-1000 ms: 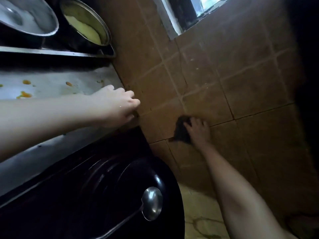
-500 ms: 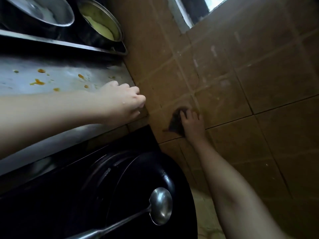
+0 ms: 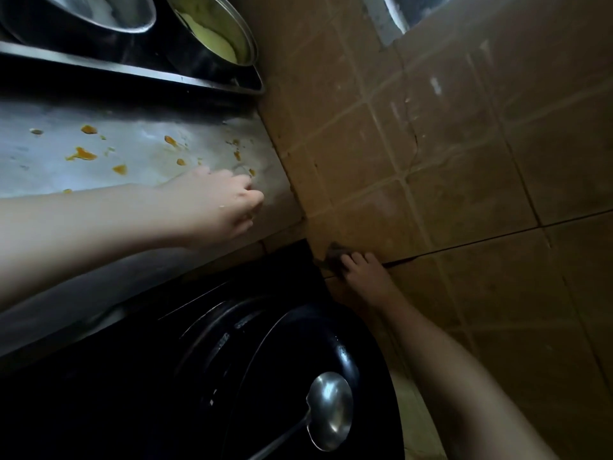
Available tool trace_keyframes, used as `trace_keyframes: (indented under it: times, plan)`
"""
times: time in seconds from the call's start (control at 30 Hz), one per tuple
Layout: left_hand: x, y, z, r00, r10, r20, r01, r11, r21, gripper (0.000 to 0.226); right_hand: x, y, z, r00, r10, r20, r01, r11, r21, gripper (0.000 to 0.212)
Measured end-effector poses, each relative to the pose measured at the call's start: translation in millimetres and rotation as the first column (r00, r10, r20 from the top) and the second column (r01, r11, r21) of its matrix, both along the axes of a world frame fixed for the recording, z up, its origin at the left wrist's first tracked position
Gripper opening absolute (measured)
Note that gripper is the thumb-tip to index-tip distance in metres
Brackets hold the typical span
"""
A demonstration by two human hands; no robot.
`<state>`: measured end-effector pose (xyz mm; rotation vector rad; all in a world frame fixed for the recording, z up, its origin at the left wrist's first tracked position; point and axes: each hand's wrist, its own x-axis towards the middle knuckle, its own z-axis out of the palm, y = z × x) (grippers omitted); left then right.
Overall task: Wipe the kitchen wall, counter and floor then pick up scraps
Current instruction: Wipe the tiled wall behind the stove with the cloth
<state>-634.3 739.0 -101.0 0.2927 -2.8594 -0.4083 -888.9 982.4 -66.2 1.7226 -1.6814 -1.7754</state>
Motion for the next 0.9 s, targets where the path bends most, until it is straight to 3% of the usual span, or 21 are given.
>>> trace_keyframes:
  times: [0.2, 0.37, 0.6, 0.73, 0.9]
  plan:
    - [0.9, -0.1, -3.5, 1.000, 0.016, 0.003, -0.016, 1.000, -0.003, 0.033, -3.0, 22.4, 15.5, 0.993, 0.111, 0.038, -0.112, 0.993, 0.041, 0.020]
    - [2.0, -11.0, -2.1, 0.999, 0.044, 0.006, -0.045, 0.999, 0.030, 0.032, -4.7, -9.0, 30.8, 0.980, 0.196, 0.039, -0.186, 0.965, -0.184, 0.045]
    - [5.0, -33.9, -1.9, 0.995, 0.101, 0.005, -0.101, 0.994, 0.030, 0.033, -11.0, -103.1, 55.1, 0.968, 0.249, -0.033, -0.242, 0.887, -0.394, 0.046]
    - [10.1, -50.6, -7.3, 0.993, 0.116, 0.010, -0.117, 0.992, 0.057, 0.035, -12.4, -167.7, 62.6, 0.968, 0.238, -0.081, -0.249, 0.866, -0.434, 0.033]
    - [15.5, -78.1, -21.4, 0.988, 0.154, 0.016, -0.154, 0.985, 0.077, 0.032, -13.5, -247.0, 60.1, 0.989, 0.137, -0.050, -0.145, 0.901, -0.408, 0.038]
